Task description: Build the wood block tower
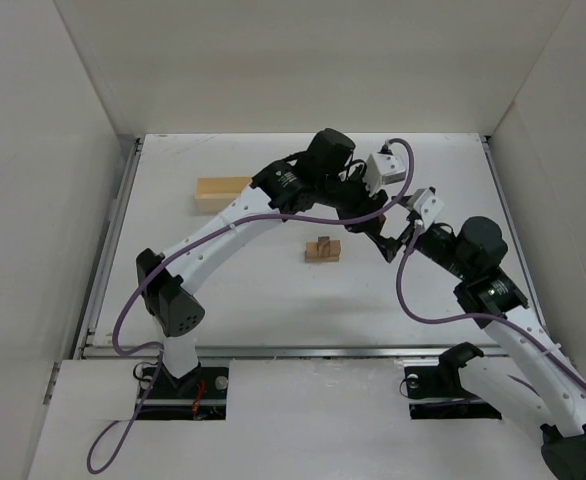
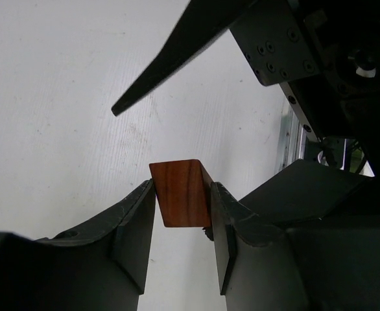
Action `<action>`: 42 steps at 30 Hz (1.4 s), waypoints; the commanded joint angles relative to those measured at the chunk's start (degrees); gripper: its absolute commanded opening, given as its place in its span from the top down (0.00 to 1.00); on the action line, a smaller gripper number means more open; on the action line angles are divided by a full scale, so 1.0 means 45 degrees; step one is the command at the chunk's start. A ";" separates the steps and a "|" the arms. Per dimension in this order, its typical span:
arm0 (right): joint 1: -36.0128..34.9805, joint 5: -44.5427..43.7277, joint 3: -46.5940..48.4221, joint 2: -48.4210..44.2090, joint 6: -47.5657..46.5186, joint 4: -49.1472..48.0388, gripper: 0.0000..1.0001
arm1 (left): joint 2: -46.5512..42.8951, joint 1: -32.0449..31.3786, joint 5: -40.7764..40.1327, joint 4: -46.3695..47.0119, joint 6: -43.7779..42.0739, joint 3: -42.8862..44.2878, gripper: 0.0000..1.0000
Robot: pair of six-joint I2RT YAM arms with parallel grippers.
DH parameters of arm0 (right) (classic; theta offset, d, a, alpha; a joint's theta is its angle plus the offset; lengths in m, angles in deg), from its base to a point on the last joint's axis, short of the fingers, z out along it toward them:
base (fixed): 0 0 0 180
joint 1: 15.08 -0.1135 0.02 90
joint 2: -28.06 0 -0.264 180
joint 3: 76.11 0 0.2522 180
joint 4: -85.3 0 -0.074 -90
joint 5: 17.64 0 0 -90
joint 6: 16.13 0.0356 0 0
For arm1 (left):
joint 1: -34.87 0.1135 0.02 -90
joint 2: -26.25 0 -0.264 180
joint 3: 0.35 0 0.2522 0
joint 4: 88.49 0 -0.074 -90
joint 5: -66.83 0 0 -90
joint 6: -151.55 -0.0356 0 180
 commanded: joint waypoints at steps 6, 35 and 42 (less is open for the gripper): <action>-0.0050 -0.1356 0.1042 -0.0089 0.0161 0.1345 0.00 | -0.0330 0.0449 -0.1311 -0.1771 -0.2363 -0.0256 1.00; -0.0050 -0.9893 0.1161 -0.2804 0.1157 0.4772 0.00 | 0.2795 -0.0134 -0.7657 -0.6480 -0.7621 0.1833 1.00; -0.0050 -1.0402 0.1161 -0.2920 0.1041 0.4772 0.00 | 0.3359 -0.0779 -0.8382 -0.6480 -0.8540 0.1833 1.00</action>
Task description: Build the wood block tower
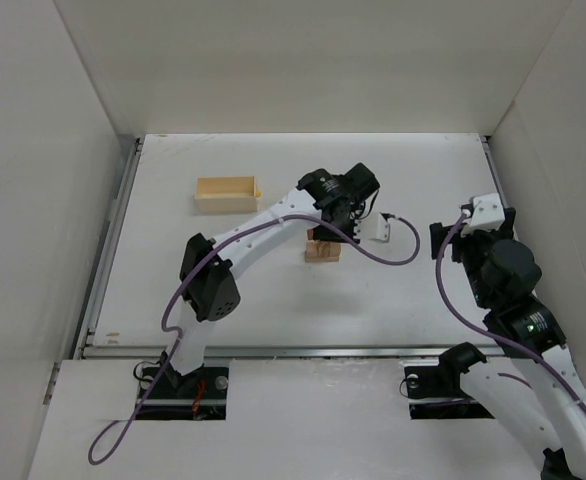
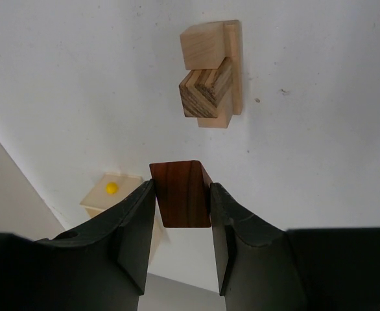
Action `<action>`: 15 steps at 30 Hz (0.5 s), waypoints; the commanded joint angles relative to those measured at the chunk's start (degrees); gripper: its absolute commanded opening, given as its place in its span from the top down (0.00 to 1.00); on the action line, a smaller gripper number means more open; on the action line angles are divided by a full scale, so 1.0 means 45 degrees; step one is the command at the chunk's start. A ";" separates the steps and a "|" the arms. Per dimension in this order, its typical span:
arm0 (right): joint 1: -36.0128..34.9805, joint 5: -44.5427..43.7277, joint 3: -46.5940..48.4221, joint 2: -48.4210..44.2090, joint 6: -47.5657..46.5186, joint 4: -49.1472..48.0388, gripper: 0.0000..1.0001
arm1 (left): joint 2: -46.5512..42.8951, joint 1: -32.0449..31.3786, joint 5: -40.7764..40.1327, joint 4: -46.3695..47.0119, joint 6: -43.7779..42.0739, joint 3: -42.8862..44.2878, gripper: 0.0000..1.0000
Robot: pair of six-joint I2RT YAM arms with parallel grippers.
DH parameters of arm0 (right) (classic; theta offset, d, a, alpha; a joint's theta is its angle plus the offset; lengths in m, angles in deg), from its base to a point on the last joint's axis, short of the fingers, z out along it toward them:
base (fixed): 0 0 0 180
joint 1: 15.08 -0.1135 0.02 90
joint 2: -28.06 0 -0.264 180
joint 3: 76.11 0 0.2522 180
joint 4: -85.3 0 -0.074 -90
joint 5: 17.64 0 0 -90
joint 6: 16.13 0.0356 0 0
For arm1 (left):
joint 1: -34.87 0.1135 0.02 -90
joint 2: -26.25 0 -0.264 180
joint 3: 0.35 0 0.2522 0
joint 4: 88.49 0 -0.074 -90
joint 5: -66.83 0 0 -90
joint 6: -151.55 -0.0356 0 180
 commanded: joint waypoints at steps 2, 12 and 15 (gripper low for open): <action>-0.0065 -0.0557 0.0102 -0.0157 0.0073 -0.0435 0.00 | 0.0475 -0.0260 -0.0729 -0.0457 -0.1007 0.0488 1.00; -0.0065 -0.0400 -0.0151 -0.0410 0.0073 -0.0435 0.00 | 0.1512 -0.0866 -0.1979 -0.0457 -0.1126 0.1015 1.00; -0.0065 -0.0283 -0.0268 -0.0528 0.0073 -0.0552 0.00 | 0.1805 -0.0866 -0.2388 -0.0457 -0.1126 0.1287 1.00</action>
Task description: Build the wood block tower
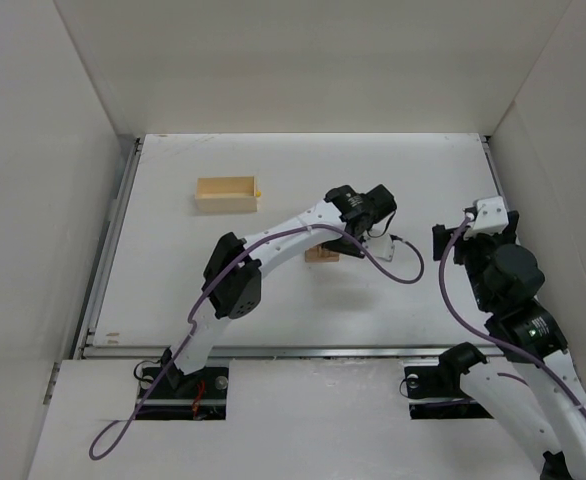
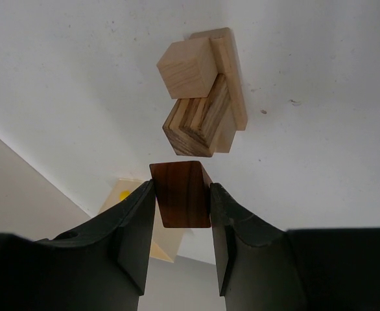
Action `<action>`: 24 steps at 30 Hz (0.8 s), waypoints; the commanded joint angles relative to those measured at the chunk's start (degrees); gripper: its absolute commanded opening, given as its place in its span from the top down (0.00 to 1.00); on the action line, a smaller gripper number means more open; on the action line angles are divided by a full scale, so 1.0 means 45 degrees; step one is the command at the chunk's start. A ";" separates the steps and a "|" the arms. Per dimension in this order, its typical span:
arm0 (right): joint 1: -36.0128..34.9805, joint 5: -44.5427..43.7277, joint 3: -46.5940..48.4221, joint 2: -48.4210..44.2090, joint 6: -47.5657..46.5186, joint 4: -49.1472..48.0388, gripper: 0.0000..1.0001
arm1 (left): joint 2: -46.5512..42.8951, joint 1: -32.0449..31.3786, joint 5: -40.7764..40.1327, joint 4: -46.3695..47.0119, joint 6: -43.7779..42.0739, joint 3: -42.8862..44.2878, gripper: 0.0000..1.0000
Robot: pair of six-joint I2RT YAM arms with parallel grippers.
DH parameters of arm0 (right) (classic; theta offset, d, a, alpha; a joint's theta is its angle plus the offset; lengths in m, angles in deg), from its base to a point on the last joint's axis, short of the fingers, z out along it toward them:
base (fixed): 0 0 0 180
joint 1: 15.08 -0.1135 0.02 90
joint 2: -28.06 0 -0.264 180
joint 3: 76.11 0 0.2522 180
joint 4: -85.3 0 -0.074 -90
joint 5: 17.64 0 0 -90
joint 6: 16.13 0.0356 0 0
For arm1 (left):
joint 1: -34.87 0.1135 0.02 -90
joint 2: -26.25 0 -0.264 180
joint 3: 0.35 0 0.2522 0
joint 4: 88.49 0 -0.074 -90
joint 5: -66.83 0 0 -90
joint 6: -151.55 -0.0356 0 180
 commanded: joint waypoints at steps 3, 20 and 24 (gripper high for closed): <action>-0.0065 -0.0094 -0.0148 -0.0222 0.0078 -0.0655 0.00 | 0.0023 -0.0148 -0.0719 -0.0370 -0.0208 0.0935 1.00; -0.0065 -0.0094 -0.0382 -0.0457 -0.0039 -0.0772 0.00 | 0.0257 -0.0382 -0.0328 -0.0272 -0.0481 0.0643 1.00; -0.0065 -0.0094 -0.0382 -0.0457 -0.0039 -0.0772 0.00 | 0.0257 -0.0382 -0.0328 -0.0272 -0.0364 0.0642 1.00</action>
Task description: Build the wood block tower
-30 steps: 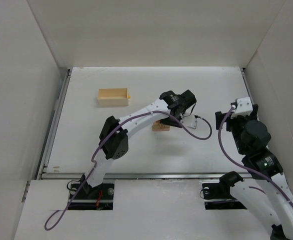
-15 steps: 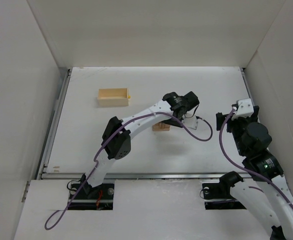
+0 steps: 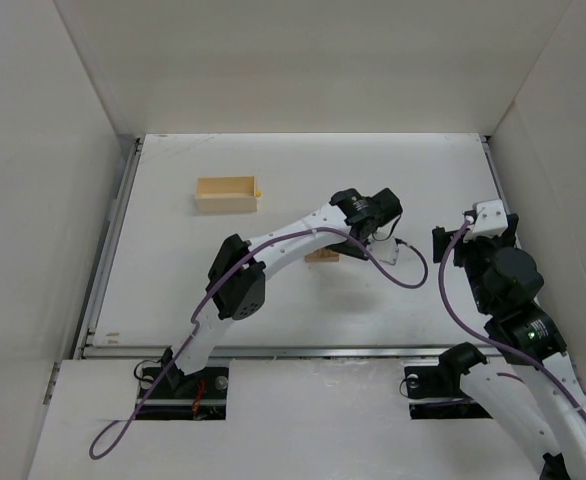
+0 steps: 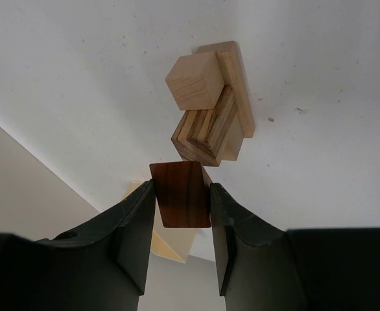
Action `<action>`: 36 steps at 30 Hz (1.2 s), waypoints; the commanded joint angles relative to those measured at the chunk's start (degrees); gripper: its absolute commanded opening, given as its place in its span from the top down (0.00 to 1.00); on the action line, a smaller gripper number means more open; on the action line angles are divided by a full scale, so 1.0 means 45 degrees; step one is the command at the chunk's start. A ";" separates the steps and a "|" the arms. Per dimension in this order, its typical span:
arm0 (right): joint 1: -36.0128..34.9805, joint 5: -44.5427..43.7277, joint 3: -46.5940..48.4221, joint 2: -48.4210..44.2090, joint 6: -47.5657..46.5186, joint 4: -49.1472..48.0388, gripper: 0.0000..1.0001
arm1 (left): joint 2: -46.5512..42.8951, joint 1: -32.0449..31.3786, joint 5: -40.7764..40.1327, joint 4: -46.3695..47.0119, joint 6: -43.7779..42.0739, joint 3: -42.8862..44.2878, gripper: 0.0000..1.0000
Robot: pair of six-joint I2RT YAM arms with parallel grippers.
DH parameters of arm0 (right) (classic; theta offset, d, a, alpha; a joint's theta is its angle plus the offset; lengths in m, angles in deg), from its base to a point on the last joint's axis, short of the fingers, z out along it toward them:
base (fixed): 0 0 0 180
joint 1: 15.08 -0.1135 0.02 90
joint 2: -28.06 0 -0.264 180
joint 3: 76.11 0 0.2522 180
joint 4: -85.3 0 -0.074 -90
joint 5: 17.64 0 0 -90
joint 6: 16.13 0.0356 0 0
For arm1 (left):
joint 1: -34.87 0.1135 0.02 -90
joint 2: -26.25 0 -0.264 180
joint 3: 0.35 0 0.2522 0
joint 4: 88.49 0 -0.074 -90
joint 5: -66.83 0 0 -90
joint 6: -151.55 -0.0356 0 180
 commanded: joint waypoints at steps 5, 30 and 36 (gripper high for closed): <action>-0.0065 -0.0094 -0.0018 -0.0107 -0.0030 -0.0680 0.00 | -0.0004 -0.0037 -0.0174 -0.0296 -0.0053 -0.0067 1.00; -0.0065 -0.0094 -0.0252 -0.0224 -0.0030 -0.0797 0.00 | 0.0230 0.0080 -0.0057 -0.0296 0.0181 -0.0322 1.00; -0.0065 -0.0094 -0.0252 -0.0224 -0.0030 -0.0797 0.00 | 0.0230 0.0080 -0.0057 -0.0160 0.0181 -0.0322 1.00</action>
